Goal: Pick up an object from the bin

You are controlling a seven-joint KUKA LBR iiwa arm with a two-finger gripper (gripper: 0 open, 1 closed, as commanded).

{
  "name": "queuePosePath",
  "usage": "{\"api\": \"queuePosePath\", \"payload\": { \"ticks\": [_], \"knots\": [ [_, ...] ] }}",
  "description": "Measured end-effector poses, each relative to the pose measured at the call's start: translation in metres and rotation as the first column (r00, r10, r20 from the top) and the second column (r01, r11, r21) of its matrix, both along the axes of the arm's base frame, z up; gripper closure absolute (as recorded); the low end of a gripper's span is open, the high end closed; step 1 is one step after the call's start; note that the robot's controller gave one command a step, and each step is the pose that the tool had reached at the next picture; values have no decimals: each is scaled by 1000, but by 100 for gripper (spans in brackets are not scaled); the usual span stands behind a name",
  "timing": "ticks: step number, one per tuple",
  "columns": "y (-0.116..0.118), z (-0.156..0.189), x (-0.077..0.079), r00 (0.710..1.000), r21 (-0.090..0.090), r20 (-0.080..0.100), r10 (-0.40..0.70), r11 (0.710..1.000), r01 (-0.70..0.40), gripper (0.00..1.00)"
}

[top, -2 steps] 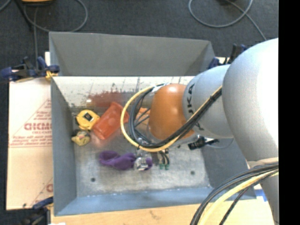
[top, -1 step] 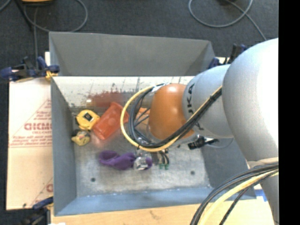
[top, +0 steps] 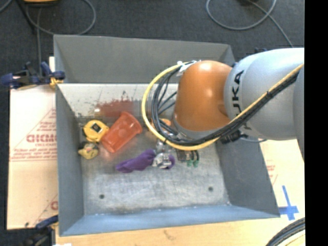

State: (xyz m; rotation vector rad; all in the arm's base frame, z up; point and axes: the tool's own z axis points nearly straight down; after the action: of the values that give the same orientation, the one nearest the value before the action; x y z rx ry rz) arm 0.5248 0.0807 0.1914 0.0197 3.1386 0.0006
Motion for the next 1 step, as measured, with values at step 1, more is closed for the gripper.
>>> {"api": "queuePosePath", "payload": {
  "ticks": [1],
  "knots": [
    [0, 0, 0, 1000, 0, 0, 0, 1000, 0, 100]
  ]
}}
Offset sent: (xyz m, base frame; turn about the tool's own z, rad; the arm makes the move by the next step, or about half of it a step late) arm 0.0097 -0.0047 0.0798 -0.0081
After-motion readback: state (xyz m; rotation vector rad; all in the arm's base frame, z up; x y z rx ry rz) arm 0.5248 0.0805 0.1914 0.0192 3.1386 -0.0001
